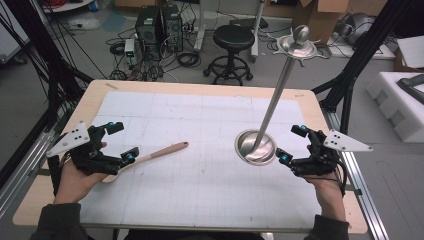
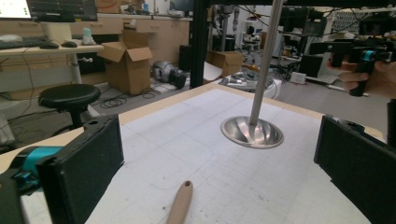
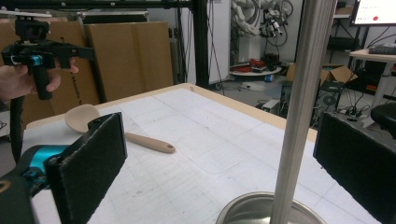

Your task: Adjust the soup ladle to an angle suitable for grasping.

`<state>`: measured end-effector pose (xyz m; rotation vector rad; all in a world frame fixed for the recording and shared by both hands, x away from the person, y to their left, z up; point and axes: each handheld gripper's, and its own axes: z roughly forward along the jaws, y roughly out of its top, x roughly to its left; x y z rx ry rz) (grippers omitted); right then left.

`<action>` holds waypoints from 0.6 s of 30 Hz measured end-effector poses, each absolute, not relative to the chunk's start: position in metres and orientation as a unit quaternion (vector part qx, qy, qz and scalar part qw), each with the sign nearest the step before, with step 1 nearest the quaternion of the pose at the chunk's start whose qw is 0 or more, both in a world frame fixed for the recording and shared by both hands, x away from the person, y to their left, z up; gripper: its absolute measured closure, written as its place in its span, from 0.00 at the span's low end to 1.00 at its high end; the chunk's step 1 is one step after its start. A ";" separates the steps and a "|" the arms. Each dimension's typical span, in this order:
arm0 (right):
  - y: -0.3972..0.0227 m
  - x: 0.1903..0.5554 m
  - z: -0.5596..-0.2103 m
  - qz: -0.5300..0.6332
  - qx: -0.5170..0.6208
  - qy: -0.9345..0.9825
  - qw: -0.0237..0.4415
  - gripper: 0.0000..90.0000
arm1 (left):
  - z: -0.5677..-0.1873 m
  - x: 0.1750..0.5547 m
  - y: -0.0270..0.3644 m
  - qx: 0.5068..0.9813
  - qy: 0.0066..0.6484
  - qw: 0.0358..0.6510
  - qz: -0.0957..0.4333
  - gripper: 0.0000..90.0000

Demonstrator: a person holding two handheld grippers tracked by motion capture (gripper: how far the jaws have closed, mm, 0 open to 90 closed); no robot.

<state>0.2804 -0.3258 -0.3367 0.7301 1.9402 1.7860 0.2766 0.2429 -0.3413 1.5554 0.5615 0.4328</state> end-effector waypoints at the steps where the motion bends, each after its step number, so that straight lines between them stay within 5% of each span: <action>1: -0.326 0.280 -0.337 0.640 0.263 0.694 0.198 0.02 | -0.341 0.277 0.243 0.686 0.247 0.658 0.187 0.02; 14: -0.330 0.280 -0.338 0.644 0.262 0.694 0.188 0.02 | -0.345 0.281 0.234 0.689 0.241 0.651 0.208 0.03; 16: -0.331 0.280 -0.339 0.644 0.263 0.694 0.186 0.02 | -0.345 0.281 0.233 0.689 0.239 0.651 0.210 0.07; 18: -0.332 0.279 -0.339 0.645 0.266 0.692 0.183 0.02 | -0.345 0.282 0.231 0.687 0.234 0.654 0.216 0.22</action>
